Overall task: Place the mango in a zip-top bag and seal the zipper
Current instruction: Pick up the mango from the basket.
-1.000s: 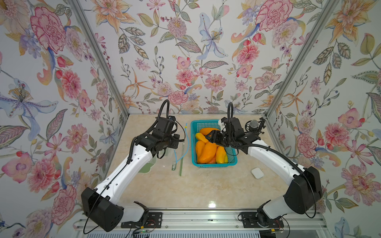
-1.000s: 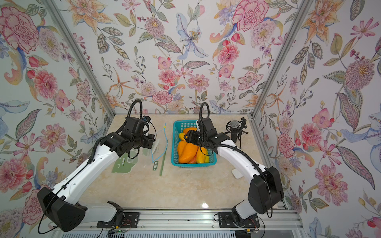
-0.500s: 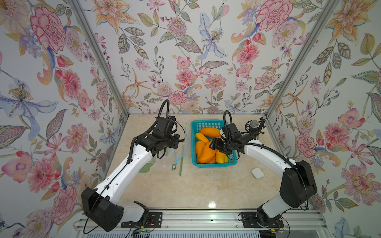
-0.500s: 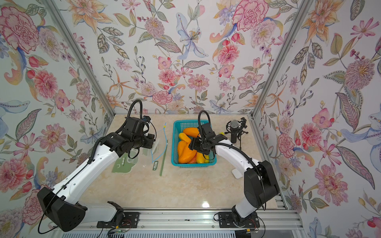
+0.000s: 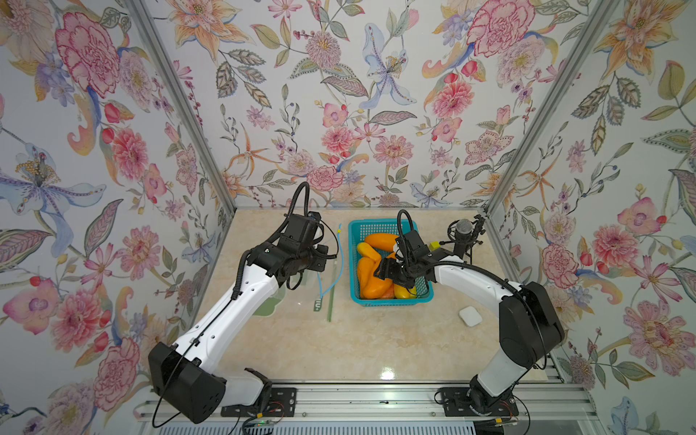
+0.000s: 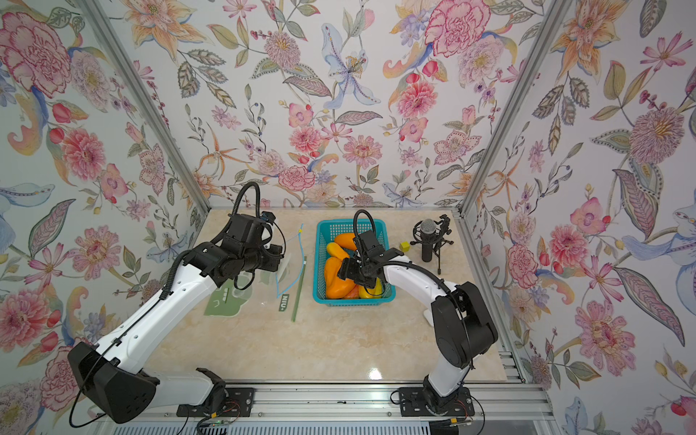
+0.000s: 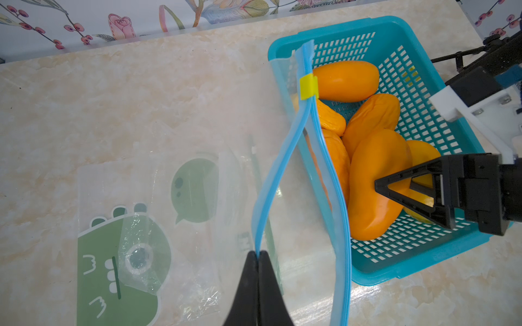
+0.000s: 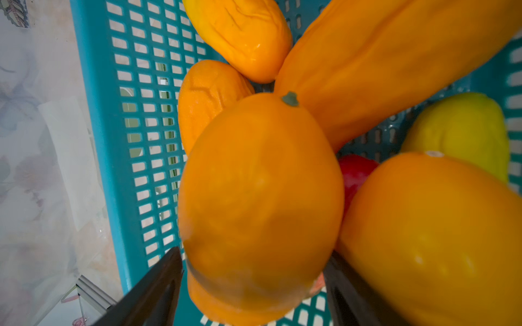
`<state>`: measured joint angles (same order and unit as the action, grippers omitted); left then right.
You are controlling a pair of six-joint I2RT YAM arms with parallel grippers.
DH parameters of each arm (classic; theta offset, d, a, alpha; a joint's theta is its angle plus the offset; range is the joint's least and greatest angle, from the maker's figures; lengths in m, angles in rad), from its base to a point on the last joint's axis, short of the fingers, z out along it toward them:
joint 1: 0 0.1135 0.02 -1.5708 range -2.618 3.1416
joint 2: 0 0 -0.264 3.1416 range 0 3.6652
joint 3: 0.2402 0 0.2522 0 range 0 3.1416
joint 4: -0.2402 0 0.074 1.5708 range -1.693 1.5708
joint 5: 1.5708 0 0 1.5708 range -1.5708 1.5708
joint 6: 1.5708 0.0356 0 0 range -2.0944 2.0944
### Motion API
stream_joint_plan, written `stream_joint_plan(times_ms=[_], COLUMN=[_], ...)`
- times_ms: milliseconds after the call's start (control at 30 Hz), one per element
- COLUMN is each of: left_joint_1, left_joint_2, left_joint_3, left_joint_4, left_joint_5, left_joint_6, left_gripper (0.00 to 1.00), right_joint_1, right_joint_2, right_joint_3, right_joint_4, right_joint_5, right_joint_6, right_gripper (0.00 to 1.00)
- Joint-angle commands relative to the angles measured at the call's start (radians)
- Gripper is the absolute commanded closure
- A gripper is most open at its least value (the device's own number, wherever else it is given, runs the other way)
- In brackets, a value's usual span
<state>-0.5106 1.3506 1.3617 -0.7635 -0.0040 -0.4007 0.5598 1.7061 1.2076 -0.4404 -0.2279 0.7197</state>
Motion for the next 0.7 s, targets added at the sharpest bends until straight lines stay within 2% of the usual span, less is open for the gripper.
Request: stream_joint_plan(times_ms=[0, 167, 400, 600, 667], left_joint_1=[0.001, 0.001, 0.001, 0.001, 0.000], left_joint_2=[-0.001, -0.003, -0.001, -0.004, -0.005], left_joint_3=[0.012, 0.013, 0.013, 0.009, 0.010], left_joint_4=[0.007, 0.007, 0.008, 0.008, 0.009], left_joint_5=[0.007, 0.012, 0.012, 0.015, 0.016], left_joint_6=[-0.014, -0.019, -0.016, -0.019, -0.018], left_gripper=[1.00, 1.00, 1.00, 1.00, 1.00], right_joint_1=[0.006, 0.006, 0.002, 0.003, 0.003], right_joint_2=[0.039, 0.050, 0.076, 0.054, 0.038], right_joint_3=[-0.007, -0.013, -0.027, -0.033, -0.037], right_joint_4=[0.040, 0.061, 0.080, 0.094, 0.095], right_joint_5=[-0.011, -0.006, -0.024, -0.004, 0.004], right_joint_6=[0.025, 0.029, 0.023, 0.016, 0.014], right_gripper=[0.23, 0.29, 0.24, 0.46, 0.48])
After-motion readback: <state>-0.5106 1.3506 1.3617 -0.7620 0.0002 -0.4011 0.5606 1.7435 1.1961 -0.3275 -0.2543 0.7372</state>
